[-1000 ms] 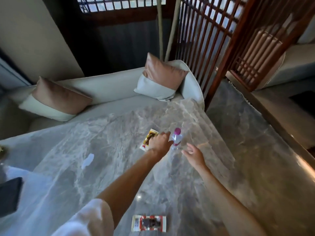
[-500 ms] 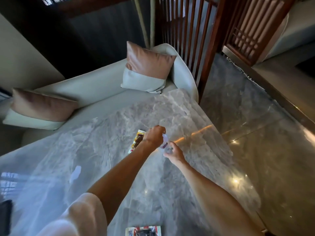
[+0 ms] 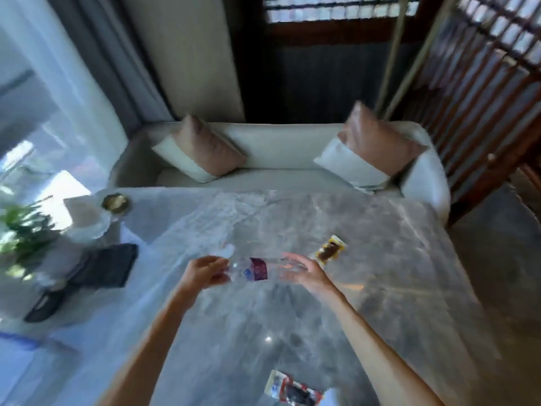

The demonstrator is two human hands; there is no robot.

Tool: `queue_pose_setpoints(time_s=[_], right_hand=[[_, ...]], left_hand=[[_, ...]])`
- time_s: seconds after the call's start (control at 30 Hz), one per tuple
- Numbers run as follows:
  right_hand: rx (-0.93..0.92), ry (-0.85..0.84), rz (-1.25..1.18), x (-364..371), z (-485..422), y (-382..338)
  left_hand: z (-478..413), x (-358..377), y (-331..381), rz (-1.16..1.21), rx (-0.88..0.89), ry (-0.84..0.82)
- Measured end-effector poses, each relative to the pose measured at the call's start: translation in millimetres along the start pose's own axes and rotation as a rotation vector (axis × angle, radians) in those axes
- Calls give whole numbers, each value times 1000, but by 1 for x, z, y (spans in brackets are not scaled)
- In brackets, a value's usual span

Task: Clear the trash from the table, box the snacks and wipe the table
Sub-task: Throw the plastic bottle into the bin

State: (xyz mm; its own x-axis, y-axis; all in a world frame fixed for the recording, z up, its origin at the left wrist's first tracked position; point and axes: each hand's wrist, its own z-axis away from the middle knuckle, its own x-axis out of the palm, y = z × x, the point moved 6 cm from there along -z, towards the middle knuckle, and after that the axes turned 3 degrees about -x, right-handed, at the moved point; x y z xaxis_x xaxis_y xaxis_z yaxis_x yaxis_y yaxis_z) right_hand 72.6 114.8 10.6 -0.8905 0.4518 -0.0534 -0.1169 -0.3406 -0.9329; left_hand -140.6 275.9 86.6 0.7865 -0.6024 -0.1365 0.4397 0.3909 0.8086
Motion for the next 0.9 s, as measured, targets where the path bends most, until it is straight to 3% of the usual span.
queue_pose_setpoints(time_s=[0.13,0.27,0.53,0.7,0.9], right_hand=[[19,-183,7,148,-7,-46],[80,-380,120,330,0,-61],[230,-768,281,655,88,-43],[263,-960,355,759,136,-27],[234,-1016,476,804,153,-20]], left_hand=[[57,-142,-71,303,-76,133],[123,-289,-156,491,-73,411],[300,-493,-290,619,-98,912],[368,-541,-351,712,-152,1089],[379,-558,-394,877,-192,1151]])
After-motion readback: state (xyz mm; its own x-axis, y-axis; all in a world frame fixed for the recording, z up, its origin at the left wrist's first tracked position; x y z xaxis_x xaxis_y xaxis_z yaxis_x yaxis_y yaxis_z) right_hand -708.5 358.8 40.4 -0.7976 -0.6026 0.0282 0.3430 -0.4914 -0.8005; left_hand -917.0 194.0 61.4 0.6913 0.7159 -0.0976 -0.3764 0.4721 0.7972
